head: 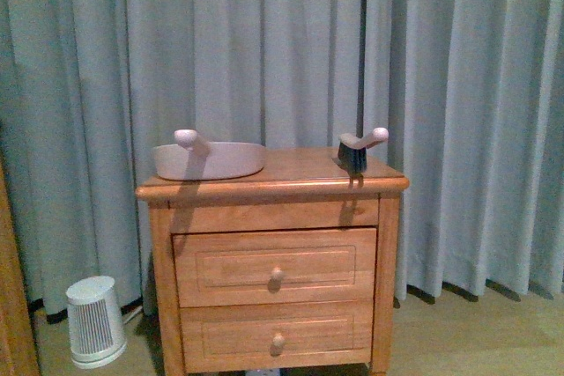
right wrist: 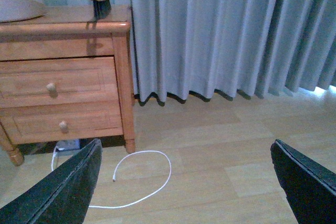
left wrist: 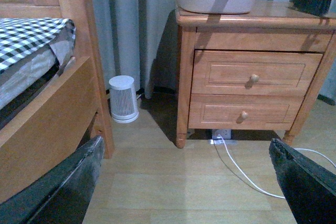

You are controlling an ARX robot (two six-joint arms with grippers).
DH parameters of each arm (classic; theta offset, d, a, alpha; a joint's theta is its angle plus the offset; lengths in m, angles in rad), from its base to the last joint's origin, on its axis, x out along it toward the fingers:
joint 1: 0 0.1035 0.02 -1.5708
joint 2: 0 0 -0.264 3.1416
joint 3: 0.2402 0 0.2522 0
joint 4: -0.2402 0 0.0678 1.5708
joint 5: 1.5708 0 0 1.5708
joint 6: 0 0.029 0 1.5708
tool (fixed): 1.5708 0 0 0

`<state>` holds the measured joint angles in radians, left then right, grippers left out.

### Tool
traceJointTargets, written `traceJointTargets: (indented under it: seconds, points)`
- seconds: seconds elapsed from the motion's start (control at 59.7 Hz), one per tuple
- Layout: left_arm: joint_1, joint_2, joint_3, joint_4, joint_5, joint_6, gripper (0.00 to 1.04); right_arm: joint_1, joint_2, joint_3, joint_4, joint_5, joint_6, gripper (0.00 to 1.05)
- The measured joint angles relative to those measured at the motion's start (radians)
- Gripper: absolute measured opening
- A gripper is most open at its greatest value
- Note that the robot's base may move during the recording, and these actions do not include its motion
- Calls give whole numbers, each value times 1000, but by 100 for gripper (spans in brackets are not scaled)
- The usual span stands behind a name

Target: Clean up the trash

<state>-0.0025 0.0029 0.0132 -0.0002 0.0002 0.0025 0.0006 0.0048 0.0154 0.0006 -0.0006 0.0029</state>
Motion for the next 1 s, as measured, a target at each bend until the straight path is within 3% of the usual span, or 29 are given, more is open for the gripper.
traceJointTargets:
  seconds: [1.005]
  points:
    - [0,0,0,0,0,0,97,0,0,0,-1,0,0,97]
